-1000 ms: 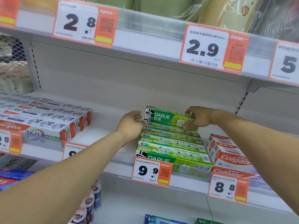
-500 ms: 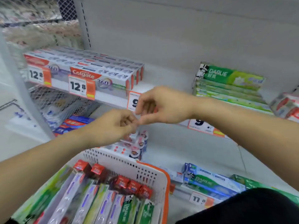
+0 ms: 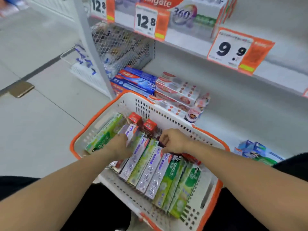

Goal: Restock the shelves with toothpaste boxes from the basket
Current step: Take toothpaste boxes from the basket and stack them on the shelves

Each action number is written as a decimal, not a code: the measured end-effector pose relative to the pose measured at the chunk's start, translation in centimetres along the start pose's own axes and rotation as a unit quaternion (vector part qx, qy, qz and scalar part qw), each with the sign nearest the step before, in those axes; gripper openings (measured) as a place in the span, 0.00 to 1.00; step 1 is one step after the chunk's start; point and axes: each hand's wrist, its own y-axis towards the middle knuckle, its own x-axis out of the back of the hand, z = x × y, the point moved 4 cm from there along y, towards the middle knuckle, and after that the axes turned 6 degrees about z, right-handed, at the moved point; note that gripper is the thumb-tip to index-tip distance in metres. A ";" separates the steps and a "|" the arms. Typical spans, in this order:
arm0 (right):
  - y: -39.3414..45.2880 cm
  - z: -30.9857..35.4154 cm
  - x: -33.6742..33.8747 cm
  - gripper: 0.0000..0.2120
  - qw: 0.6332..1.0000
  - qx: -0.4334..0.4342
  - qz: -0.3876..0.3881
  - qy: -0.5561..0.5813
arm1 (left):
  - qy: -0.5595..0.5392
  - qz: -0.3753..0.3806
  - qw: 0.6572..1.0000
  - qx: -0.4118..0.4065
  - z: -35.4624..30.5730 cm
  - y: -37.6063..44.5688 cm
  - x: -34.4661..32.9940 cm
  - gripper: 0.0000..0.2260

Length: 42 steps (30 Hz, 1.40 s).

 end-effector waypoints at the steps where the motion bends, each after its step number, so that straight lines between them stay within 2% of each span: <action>1: 0.4 0.0 -0.3 0.22 1.000 0.003 0.016 -0.011 | -0.019 -0.020 1.000 0.012 0.6 0.3 -0.6 0.28; 4: 0.7 -0.5 -1.3 0.24 0.992 0.001 0.113 -0.050 | -0.004 -0.061 0.997 0.035 1.5 0.6 -1.9 0.28; 7: -0.1 -1.8 -3.3 0.32 0.954 -0.023 0.226 -0.194 | -0.008 -0.070 0.997 -0.016 0.4 0.5 -3.3 0.23; 10: -0.8 -3.7 -5.5 0.41 0.906 0.001 0.226 -0.357 | -0.044 0.032 0.996 -0.072 -1.7 0.4 -5.5 0.17; 12: -1.0 -4.5 -6.8 0.40 0.892 0.048 0.207 -0.399 | -0.053 0.112 0.989 -0.081 -2.6 0.4 -7.3 0.16; 16: -1.3 -5.3 -7.3 0.34 0.893 0.094 0.166 -0.408 | -0.088 0.166 0.980 -0.070 -3.4 0.2 -9.6 0.16; 19: -1.7 -5.6 -7.5 0.29 0.890 0.110 0.137 -0.421 | -0.102 0.188 0.973 -0.081 -4.3 -0.2 -10.6 0.11; 23: -2.5 -5.8 -7.7 0.18 0.878 0.154 0.107 -0.441 | -0.106 0.233 0.964 -0.072 -5.8 -0.9 -12.0 0.15; 25: -2.9 -6.1 -7.5 0.15 0.878 0.166 0.096 -0.439 | -0.083 0.264 0.959 -0.070 -6.7 -1.4 -13.0 0.21; 27: -3.1 -6.5 -7.1 0.16 0.896 0.155 0.095 -0.405 | -0.068 0.273 0.957 -0.070 -7.6 -1.7 -13.8 0.31; 29: -3.3 -6.7 -6.5 0.19 0.927 0.129 0.096 -0.340 | -0.060 0.262 0.961 -0.064 -8.3 -1.9 -14.7 0.32; 32: -3.3 -7.0 -5.8 0.22 0.961 0.099 0.085 -0.244 | -0.054 0.221 0.973 -0.040 -8.7 -1.9 -15.8 0.24; 38: -2.9 -7.7 -5.2 0.37 0.966 0.080 0.097 -0.227 | -0.043 0.201 0.976 -0.068 -8.8 -1.7 -14.1 0.14; 42: -2.9 -6.9 -3.5 0.26 0.975 0.059 0.127 -0.173 | -0.095 0.258 0.958 -0.086 -7.8 -1.5 -11.8 0.13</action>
